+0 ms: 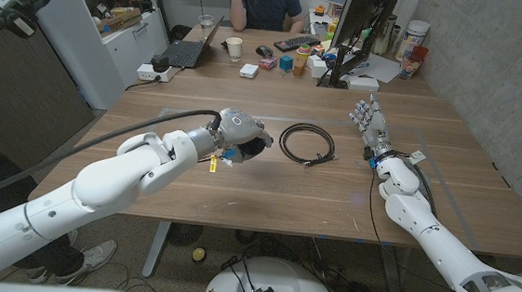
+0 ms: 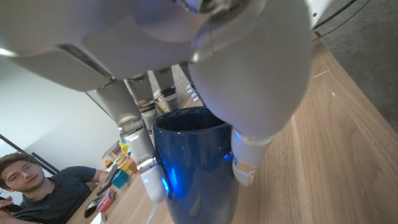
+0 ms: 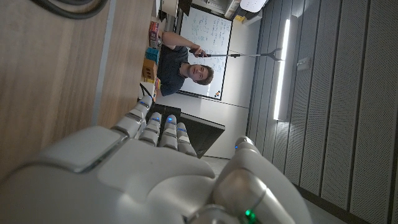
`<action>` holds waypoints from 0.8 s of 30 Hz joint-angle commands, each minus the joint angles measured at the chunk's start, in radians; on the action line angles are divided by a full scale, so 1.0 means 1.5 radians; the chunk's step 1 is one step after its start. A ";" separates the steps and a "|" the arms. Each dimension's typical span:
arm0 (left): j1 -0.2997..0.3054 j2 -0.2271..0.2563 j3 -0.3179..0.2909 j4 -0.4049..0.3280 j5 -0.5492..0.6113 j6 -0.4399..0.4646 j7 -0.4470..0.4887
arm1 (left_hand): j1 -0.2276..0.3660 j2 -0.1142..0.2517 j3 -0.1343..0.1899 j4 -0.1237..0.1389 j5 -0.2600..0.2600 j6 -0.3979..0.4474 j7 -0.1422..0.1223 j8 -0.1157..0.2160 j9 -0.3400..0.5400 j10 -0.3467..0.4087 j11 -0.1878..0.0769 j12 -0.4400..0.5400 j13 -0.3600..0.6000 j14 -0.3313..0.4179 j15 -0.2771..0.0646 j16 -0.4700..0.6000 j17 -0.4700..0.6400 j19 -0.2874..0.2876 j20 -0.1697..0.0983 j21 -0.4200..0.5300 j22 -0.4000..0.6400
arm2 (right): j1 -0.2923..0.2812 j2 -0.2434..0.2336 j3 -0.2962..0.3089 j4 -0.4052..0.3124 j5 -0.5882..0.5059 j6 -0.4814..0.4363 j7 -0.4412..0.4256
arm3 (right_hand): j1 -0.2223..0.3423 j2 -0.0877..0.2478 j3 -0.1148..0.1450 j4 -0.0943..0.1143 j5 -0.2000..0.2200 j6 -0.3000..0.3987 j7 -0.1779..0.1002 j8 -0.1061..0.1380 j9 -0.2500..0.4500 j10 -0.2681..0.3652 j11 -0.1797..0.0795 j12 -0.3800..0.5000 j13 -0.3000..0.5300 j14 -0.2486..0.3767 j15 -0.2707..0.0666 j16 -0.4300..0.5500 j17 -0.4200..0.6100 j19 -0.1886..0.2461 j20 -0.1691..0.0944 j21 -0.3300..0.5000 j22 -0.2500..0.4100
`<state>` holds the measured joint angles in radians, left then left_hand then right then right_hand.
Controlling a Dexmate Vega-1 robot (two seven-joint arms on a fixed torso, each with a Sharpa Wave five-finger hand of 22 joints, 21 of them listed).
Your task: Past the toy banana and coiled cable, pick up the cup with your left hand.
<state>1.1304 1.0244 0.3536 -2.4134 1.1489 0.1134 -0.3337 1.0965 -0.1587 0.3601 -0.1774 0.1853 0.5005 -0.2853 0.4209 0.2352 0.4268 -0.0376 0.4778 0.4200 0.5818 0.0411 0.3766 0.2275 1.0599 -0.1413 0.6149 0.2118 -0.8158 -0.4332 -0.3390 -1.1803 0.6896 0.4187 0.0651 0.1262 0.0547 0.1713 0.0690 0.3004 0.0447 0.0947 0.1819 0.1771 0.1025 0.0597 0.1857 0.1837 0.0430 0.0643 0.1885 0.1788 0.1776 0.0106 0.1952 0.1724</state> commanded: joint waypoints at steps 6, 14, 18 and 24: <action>0.057 -0.016 -0.060 -0.028 0.008 0.039 0.086 | 0.160 0.184 0.035 0.014 0.006 0.227 0.235 -0.009 0.006 0.038 -0.024 -0.006 0.004 0.057 -0.141 -0.010 0.000 -0.004 0.000 0.010 0.000 | -0.011 -0.008 0.005 -0.019 0.000 0.003 -0.003 | 0.003 0.006 -0.001 -0.002 0.003 0.006 0.002 0.006 0.001 0.005 0.001 0.005 0.002 0.002 0.006 0.001 0.001 -0.004 0.001 0.001 0.002; 0.068 -0.021 -0.073 -0.040 0.008 0.044 0.089 | 0.152 0.186 0.035 0.017 0.006 0.209 0.232 -0.020 0.006 0.033 -0.024 -0.010 0.007 0.056 -0.139 -0.014 -0.001 -0.007 0.001 0.017 0.000 | -0.015 -0.009 0.005 -0.028 0.000 0.004 -0.004 | 0.003 0.006 -0.001 -0.003 0.004 0.007 0.003 0.006 0.001 0.006 0.001 0.006 0.002 0.002 0.006 0.001 0.001 -0.004 0.000 0.002 0.002; 0.074 -0.022 -0.079 -0.040 0.007 0.042 0.096 | 0.151 0.187 0.036 0.017 0.006 0.207 0.231 -0.021 0.006 0.032 -0.025 -0.011 0.008 0.055 -0.139 -0.016 -0.001 -0.009 0.001 0.019 -0.001 | -0.020 -0.011 0.007 -0.037 0.001 0.002 -0.010 | 0.004 0.005 -0.001 -0.004 0.004 0.008 0.003 0.006 0.002 0.008 0.003 0.006 0.002 0.003 0.006 0.001 0.001 -0.004 0.000 0.002 0.002; 0.089 -0.025 -0.094 -0.049 0.010 0.047 0.103 | 0.150 0.189 0.038 0.017 0.006 0.207 0.231 -0.023 0.007 0.032 -0.028 -0.012 0.009 0.056 -0.139 -0.017 0.000 -0.010 0.002 0.021 -0.001 | -0.025 -0.013 0.009 -0.044 0.000 0.003 -0.012 | 0.004 0.005 -0.001 -0.004 0.005 0.008 0.003 0.006 0.002 0.008 0.003 0.006 0.003 0.003 0.005 0.001 0.001 -0.005 0.000 0.002 0.002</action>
<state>1.2294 0.9960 0.2469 -2.4687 1.1581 0.1729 -0.2053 1.0962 -0.1585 0.3602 -0.1774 0.1913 0.5020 -0.2551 0.3861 0.2394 0.4305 -0.0344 0.4591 0.4294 0.5794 0.0347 0.3536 0.2256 1.0492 -0.1408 0.6371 0.2092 -0.8399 -0.4467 -0.3300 -1.2233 0.6908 0.4232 0.0564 0.1284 0.0569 0.1671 0.0649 0.3004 0.0501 0.1001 0.1819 0.1771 0.1037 0.0609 0.1857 0.1837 0.0466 0.0679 0.1885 0.1789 0.1776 0.0106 0.1952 0.1725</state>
